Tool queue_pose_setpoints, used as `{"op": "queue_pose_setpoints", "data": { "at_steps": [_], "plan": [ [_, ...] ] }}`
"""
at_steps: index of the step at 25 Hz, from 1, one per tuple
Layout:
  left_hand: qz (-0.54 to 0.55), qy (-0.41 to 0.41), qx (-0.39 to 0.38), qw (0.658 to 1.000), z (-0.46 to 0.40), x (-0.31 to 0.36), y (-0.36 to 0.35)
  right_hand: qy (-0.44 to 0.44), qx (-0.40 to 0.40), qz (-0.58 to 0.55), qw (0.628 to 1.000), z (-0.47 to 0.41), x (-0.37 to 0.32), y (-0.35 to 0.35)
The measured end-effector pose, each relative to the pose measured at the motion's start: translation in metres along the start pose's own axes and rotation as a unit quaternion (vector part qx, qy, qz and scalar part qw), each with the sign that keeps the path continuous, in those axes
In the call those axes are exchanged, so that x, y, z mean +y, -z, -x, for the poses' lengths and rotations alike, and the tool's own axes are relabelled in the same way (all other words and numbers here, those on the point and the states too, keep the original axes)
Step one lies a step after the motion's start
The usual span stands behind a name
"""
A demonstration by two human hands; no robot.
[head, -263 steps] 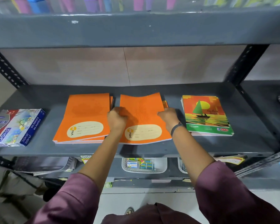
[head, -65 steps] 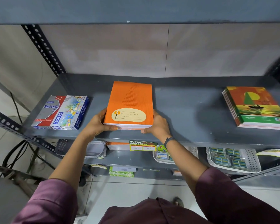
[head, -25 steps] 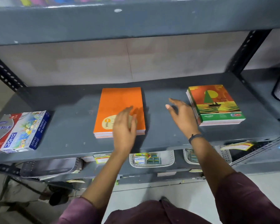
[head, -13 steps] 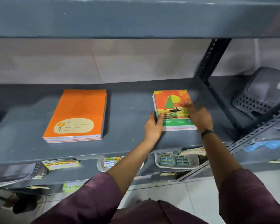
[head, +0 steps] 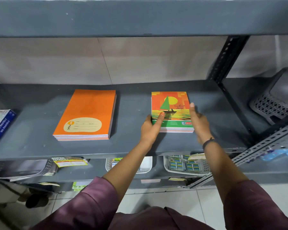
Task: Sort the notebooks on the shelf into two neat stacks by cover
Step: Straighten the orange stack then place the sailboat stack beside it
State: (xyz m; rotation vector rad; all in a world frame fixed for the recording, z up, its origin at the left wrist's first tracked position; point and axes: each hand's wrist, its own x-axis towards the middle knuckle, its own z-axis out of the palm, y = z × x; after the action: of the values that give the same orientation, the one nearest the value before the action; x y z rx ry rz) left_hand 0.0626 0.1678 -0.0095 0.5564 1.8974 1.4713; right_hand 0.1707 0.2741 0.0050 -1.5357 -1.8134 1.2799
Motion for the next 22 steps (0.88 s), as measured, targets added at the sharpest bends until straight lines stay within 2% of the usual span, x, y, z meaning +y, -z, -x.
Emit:
{"op": "queue_pose_setpoints", "data": {
  "at_steps": [6,11,22],
  "plan": [
    [-0.006,0.010,0.052,0.999,-0.005,-0.008,0.044,0.044,-0.007,0.041,0.998,0.010,-0.017,-0.044],
    [-0.009,0.018,0.091,0.996,-0.006,-0.007,0.065,0.071,-0.022,0.029,0.997,0.016,-0.022,-0.070],
    [-0.004,0.017,0.122,0.992,-0.005,-0.009,0.073,0.062,-0.032,-0.012,0.997,0.013,-0.023,-0.086]
  ]
}}
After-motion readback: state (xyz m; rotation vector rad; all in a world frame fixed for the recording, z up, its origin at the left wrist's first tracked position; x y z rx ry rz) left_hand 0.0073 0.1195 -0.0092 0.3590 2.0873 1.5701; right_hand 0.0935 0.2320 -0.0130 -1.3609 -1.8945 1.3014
